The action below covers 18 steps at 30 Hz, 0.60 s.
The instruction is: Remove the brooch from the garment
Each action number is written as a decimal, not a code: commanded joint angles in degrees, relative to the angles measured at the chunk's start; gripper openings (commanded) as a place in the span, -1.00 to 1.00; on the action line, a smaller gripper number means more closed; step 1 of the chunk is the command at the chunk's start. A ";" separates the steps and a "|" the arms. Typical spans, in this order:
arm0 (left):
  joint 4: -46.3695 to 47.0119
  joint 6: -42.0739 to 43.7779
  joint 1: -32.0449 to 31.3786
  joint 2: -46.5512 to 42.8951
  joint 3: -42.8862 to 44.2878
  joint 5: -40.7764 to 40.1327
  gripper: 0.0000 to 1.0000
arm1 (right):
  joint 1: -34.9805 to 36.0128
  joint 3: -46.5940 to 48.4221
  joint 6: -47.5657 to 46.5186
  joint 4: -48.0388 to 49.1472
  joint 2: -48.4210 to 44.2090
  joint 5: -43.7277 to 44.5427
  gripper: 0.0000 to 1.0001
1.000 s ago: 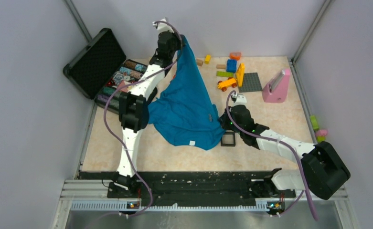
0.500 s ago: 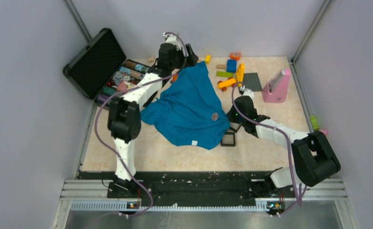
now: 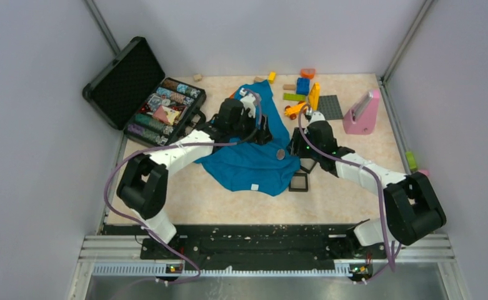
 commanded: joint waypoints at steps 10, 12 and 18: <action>14.60 0.87 -4.83 6.06 -7.04 -0.08 0.79 | -0.37 -7.81 -3.42 14.40 -0.98 -3.48 -0.18; 21.28 0.29 -5.53 6.81 -9.80 0.10 0.81 | -0.34 -8.20 -3.39 15.89 0.41 -3.74 -0.10; 21.30 4.55 -8.90 9.17 -9.07 -2.55 0.70 | -0.33 -10.01 -3.65 18.24 0.25 -2.64 -0.23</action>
